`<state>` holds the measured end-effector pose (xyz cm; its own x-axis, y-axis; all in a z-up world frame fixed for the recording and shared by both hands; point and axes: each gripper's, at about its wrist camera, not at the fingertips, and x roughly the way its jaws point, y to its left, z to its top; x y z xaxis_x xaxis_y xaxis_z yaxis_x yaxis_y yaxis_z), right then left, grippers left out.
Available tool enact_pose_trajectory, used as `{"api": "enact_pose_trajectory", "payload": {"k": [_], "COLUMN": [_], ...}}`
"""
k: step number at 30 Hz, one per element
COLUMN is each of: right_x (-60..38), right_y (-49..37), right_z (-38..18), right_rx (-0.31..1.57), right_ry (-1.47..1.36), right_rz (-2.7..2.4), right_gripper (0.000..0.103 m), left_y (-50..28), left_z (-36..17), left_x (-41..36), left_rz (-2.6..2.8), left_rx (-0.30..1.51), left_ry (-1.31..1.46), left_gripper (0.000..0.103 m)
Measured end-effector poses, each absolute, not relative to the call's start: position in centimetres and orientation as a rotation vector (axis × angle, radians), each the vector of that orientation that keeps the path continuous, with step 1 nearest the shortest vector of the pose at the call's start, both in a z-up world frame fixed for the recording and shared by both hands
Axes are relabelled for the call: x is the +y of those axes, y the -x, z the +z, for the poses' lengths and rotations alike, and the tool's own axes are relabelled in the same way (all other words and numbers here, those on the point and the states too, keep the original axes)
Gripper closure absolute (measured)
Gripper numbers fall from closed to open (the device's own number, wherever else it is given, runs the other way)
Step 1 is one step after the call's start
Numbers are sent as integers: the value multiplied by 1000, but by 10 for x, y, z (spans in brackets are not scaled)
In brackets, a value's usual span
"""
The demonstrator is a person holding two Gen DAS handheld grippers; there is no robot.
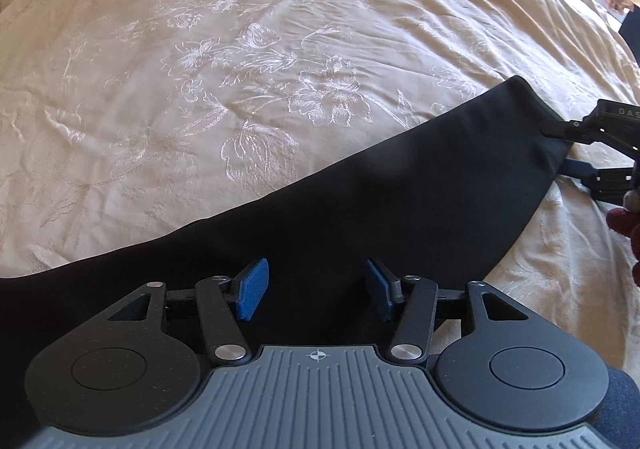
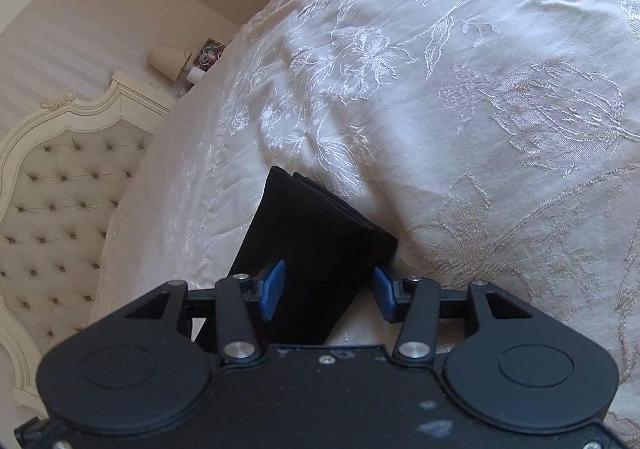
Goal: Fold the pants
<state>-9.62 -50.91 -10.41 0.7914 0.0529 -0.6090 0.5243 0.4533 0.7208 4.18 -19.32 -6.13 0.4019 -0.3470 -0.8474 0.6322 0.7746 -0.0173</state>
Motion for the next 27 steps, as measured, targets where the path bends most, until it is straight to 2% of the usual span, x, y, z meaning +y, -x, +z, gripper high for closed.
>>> {"api": "enact_pose_trajectory", "payload": {"k": [9, 11, 12, 17, 24, 27], "right_x": [-527, -526, -525, -517, -498, -479], "right_y": [79, 77, 76, 73, 65, 57], "right_z": [-107, -104, -101, -79, -38, -19], "right_rx": [607, 628, 646, 656, 653, 651], "right_ry": [-1032, -981, -956, -878, -780, -706], "right_rz": [-277, -270, -267, -264, -254, -246], "right_gripper": [55, 73, 89, 90, 90, 90], "left_y": [-43, -42, -42, -31, -27, -27], "left_z": [-61, -58, -56, -52, -77, -69], "left_x": [-194, -195, -195, -206, -229, -225], "left_rz": [-634, -642, -655, -742, -731, -736], "left_rx": [982, 979, 976, 942, 908, 912], "left_ry": [-331, -324, -317, -343, -461, -448], "left_gripper": [51, 51, 51, 51, 50, 50]}}
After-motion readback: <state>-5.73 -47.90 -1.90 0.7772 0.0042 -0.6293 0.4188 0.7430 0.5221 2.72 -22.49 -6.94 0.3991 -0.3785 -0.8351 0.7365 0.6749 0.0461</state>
